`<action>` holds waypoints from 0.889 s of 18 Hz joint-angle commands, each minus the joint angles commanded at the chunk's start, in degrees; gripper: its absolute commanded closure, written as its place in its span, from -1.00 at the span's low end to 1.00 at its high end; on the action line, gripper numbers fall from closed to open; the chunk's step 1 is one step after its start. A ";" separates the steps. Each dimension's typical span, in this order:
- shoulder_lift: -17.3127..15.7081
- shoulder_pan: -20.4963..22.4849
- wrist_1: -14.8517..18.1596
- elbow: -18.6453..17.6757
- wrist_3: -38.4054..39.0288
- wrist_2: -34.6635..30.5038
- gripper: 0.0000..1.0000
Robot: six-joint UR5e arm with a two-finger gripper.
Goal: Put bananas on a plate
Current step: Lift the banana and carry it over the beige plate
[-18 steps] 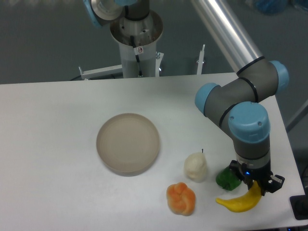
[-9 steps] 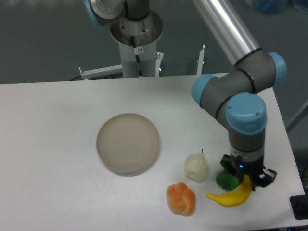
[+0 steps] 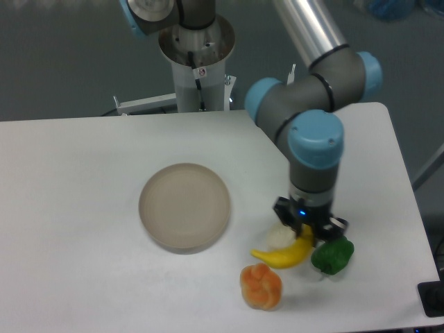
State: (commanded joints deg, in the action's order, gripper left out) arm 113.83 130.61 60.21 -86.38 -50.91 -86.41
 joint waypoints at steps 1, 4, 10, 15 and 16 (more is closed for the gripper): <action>-0.97 -0.70 -0.17 -1.67 1.23 0.54 0.27; -3.34 -3.68 -1.05 -6.50 2.39 -0.07 0.27; -6.60 -8.43 -1.93 -13.37 13.71 -2.44 0.27; -4.85 -13.44 -6.22 -16.09 14.25 -10.53 0.27; -3.98 -13.62 -7.81 -16.79 14.34 -10.62 0.27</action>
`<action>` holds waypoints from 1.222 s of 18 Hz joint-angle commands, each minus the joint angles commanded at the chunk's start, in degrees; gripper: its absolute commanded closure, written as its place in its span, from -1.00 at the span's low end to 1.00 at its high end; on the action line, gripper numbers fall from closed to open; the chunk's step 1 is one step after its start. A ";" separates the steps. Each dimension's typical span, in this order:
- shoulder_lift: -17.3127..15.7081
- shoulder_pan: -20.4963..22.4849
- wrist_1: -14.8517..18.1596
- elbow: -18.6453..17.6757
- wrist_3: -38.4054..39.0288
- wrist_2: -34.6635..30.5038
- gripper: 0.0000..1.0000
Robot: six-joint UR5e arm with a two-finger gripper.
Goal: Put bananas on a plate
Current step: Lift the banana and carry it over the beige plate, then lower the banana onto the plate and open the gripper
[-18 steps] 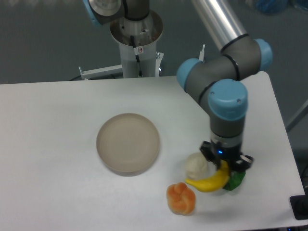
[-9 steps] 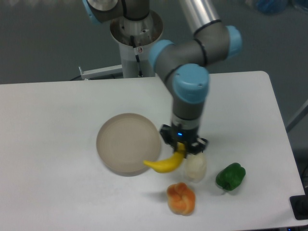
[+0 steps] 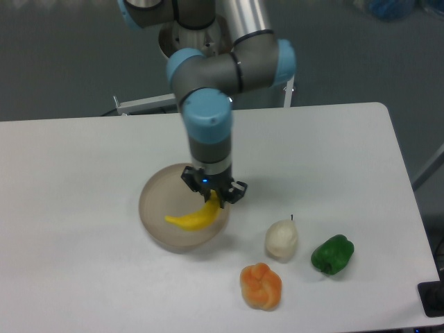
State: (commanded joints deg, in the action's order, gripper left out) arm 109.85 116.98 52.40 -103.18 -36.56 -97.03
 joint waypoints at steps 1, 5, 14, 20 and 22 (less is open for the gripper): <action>0.62 -0.26 -0.97 -0.53 0.26 -0.17 0.27; 1.24 -1.58 -1.51 -1.15 0.18 -0.26 0.27; 2.38 -1.67 -1.34 -2.20 4.22 0.00 0.27; 3.96 -1.67 -1.16 -2.03 4.22 0.00 0.27; 4.05 -1.67 -1.16 -2.03 4.22 0.17 0.26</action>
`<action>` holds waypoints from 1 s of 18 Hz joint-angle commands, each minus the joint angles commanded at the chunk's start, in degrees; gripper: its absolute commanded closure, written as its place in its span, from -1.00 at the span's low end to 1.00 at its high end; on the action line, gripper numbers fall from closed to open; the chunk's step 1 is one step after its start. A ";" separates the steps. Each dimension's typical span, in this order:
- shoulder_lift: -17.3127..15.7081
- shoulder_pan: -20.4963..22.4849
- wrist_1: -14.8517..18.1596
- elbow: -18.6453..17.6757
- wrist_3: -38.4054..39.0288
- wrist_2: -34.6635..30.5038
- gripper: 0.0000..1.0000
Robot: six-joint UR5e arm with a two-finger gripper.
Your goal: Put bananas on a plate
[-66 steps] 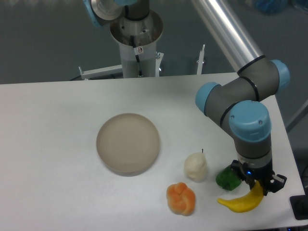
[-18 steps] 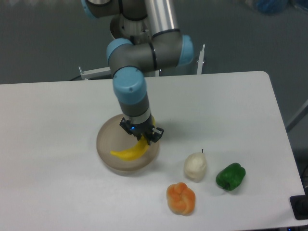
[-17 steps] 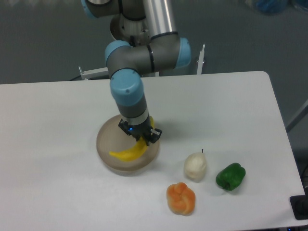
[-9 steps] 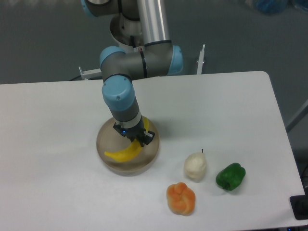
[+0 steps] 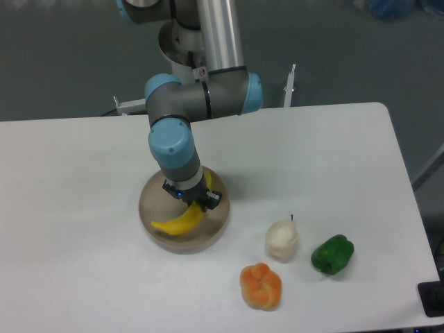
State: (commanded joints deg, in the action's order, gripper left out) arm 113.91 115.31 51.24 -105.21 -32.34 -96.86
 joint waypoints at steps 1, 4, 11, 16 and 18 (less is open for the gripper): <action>0.09 0.00 0.00 0.00 0.00 0.00 0.26; 0.35 -0.09 -0.09 0.00 0.00 0.18 0.26; 0.88 -0.44 -0.09 0.35 0.00 0.00 0.12; 0.53 -0.26 -0.18 0.88 -0.17 -0.26 -0.88; 0.09 -0.18 -0.18 0.88 -0.26 -0.35 -1.00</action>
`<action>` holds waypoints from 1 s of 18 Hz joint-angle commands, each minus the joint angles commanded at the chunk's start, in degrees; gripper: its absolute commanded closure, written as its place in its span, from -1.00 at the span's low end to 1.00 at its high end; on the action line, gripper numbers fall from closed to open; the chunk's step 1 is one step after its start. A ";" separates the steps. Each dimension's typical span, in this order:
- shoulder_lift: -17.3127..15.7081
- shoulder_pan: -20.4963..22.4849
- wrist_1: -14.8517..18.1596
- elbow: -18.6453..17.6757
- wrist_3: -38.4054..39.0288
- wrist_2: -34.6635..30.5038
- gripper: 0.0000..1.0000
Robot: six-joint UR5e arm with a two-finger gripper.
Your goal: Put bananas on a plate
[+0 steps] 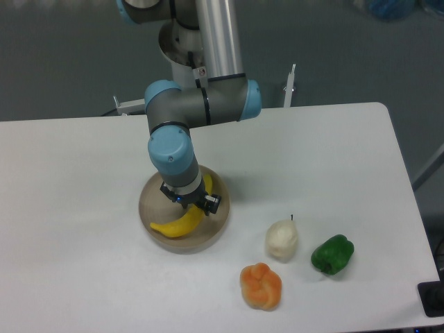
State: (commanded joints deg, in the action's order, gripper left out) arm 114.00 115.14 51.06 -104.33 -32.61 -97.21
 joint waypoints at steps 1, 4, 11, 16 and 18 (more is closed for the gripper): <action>-0.18 0.17 0.09 0.26 -0.17 0.09 -1.00; -0.53 1.84 0.00 2.01 -0.79 -0.09 -1.00; -1.58 10.62 0.79 7.90 -11.13 0.00 -1.00; -0.62 17.13 0.26 11.95 -24.32 0.09 -1.00; 0.00 19.24 0.26 13.62 -29.07 0.09 -1.00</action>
State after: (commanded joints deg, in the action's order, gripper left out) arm 113.99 134.38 51.33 -90.71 -61.68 -97.12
